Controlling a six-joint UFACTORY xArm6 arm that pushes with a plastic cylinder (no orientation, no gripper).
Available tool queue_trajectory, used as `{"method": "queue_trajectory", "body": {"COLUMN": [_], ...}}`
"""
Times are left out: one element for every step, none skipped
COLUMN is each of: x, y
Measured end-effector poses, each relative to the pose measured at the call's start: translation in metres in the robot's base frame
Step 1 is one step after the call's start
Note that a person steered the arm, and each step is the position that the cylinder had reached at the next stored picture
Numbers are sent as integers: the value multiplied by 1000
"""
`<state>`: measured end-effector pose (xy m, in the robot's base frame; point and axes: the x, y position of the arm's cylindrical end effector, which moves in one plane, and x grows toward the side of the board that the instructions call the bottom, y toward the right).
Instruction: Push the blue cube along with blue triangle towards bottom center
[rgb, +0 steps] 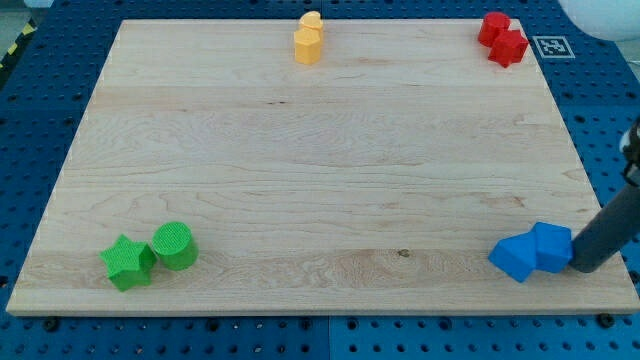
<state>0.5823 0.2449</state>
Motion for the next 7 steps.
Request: {"method": "queue_trajectory", "body": {"x": [0,0,0,0,-4,-9,-9], "y": [-17,-31,-44,-57,-69,-77,-85]}}
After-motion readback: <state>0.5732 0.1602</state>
